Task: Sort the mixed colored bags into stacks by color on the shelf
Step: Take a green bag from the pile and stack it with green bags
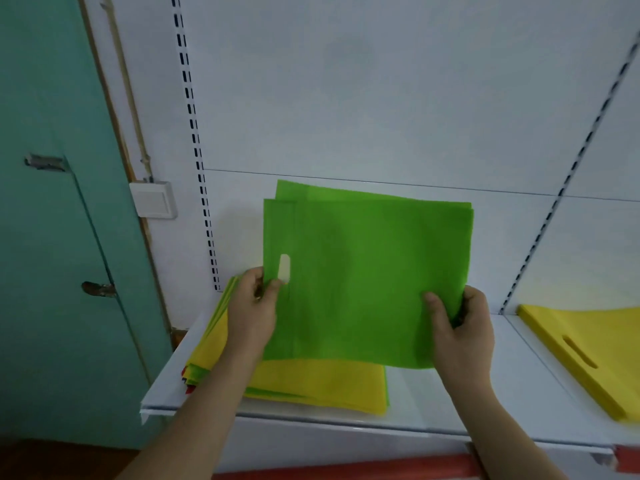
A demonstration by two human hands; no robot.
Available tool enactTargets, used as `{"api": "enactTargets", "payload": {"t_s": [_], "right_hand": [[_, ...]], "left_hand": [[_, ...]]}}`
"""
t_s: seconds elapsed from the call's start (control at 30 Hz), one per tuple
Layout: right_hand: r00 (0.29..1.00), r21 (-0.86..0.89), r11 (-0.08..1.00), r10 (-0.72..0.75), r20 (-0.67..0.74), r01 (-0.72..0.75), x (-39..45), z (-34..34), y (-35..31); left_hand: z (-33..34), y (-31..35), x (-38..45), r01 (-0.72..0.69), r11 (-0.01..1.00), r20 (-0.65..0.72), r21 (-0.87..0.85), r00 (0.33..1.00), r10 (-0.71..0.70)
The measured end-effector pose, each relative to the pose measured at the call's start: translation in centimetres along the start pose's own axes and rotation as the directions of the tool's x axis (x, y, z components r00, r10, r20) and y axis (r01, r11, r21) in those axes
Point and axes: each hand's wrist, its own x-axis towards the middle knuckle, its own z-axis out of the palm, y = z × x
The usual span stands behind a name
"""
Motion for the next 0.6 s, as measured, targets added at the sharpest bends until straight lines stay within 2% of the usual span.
{"api": "enactTargets", "payload": {"t_s": [0.07,0.2,0.4,0.53,0.6], "right_hand": [[1.000,-0.012,1.000,0.006,0.016,-0.005,-0.2,0.2,0.2],[0.986,0.003,0.997,0.074,0.153,-0.075,-1.7,0.6,2.1],[0.983,-0.033,0.987,0.157,0.096,-0.154,-1.9,0.6,3.7],[0.973,-0.021,0.991,0.137,0.186,-0.136,-1.8,1.0,3.3],[0.977,-0.058,0.991,0.130,0.170,-0.121,-2.1,1.3,3.1]], "left_hand": [[0.1,0.3,-0.3,-0.049,0.999,0.001,-0.021,0.999,0.050],[0.1,-0.8,-1.7,-0.071,0.997,0.055,0.038,0.996,0.069],[0.0,-1.9,-2.7,-0.011,0.991,0.107,0.131,0.994,-0.003],[-0.4,-1.5,-2.7,-0.009,0.991,0.123,0.131,0.992,-0.008],[-0.9,-1.3,-2.8,-0.016,0.995,0.093,0.098,0.996,0.007]]}}
